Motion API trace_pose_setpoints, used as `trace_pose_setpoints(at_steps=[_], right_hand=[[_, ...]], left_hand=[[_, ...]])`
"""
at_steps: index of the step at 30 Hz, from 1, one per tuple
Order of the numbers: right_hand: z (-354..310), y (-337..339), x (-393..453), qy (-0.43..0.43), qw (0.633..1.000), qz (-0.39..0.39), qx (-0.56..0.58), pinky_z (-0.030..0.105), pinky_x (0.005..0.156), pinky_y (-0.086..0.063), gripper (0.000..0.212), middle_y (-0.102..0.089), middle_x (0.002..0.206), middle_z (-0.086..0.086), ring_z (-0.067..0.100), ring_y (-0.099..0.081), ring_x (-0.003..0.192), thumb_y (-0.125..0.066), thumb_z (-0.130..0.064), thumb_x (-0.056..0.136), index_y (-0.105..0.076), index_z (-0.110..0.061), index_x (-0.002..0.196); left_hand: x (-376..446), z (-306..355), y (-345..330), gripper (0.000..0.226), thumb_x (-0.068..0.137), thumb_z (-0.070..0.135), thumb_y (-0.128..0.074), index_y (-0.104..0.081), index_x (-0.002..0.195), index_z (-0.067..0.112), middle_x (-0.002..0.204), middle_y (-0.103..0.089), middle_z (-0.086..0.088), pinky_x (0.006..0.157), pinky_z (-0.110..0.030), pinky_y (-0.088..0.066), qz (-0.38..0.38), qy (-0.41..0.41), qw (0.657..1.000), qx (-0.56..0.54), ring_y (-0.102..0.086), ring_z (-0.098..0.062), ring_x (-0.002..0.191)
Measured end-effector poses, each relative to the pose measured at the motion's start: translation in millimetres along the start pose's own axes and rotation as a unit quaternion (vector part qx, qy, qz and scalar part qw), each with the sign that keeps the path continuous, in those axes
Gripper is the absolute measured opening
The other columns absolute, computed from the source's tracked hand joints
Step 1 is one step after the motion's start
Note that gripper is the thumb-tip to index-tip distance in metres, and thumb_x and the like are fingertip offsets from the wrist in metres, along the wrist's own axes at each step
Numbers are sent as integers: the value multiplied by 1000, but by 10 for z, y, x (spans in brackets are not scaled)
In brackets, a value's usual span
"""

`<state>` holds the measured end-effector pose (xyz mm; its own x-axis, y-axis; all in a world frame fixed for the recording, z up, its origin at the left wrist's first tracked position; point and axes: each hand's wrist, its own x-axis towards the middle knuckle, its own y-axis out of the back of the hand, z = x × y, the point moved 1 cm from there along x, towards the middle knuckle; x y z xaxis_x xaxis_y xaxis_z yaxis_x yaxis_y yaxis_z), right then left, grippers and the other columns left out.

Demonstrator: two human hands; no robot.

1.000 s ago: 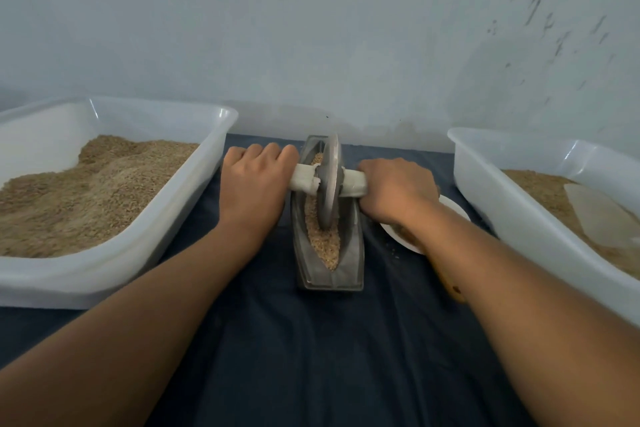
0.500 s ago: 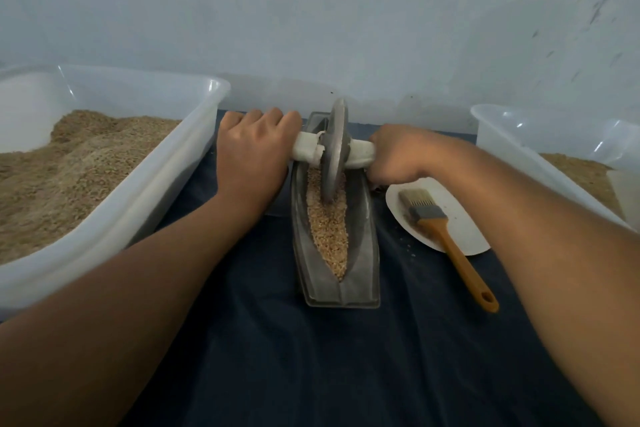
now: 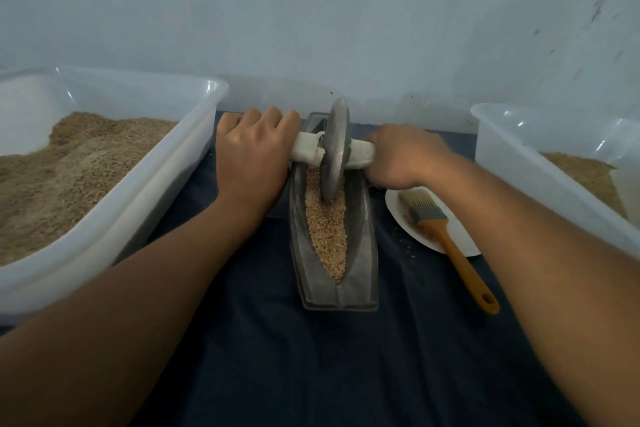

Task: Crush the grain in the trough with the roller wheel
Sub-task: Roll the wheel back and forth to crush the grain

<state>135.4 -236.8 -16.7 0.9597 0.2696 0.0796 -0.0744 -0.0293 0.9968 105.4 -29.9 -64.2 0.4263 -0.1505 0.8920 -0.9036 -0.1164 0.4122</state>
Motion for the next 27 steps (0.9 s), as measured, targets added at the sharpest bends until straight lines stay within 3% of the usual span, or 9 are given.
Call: trace_pose_setpoints(at_steps=[6, 12, 18, 20, 27], right_hand=[[-18, -133, -153, -3, 992, 119, -31, 26, 50, -29, 8, -56, 69, -10, 12, -49, 58, -62, -37, 78, -55, -34, 80], [-55, -233, -325, -10, 976, 212, -42, 26, 48, -18, 11, -46, 61, -9, 14, -36, 51, -60, -28, 78, -49, -31, 80], [-141, -286, -544, -12, 956, 283, -81, 25, 48, -9, 16, -36, 56, -10, 8, -23, 46, -64, -19, 80, -50, -27, 81], [-197, -252, -649, -8, 948, 300, -104, 24, 51, -3, 26, -32, 55, -11, 10, -16, 44, -69, -13, 73, -46, -24, 75], [-197, -189, -798, 21, 955, 278, -105, 31, 51, -2, 33, -34, 64, -11, 21, -30, 54, -69, -15, 77, -37, -24, 79]], left_hand=[[-58, 10, 109, 15, 84, 12, -62, -49, 81, 19, 71, -53, -2, 67, -39, -35, -34, -2, 999, -3, -51, -27, 68], [-115, 30, 298, 12, 85, 6, -57, -50, 83, 16, 72, -52, -5, 68, -40, -35, -53, 1, 999, -9, -48, -28, 66], [-130, 3, 494, 21, 77, 7, -63, -48, 87, 17, 75, -52, -4, 69, -39, -31, -131, -15, 991, -13, -49, -28, 71], [-144, -21, 561, 24, 74, 8, -64, -46, 85, 18, 73, -52, -3, 68, -38, -29, -155, -18, 987, -21, -49, -28, 69], [-74, -71, 657, 29, 82, 26, -65, -37, 89, 26, 77, -48, 7, 72, -35, -33, -280, -17, 959, -32, -43, -18, 70]])
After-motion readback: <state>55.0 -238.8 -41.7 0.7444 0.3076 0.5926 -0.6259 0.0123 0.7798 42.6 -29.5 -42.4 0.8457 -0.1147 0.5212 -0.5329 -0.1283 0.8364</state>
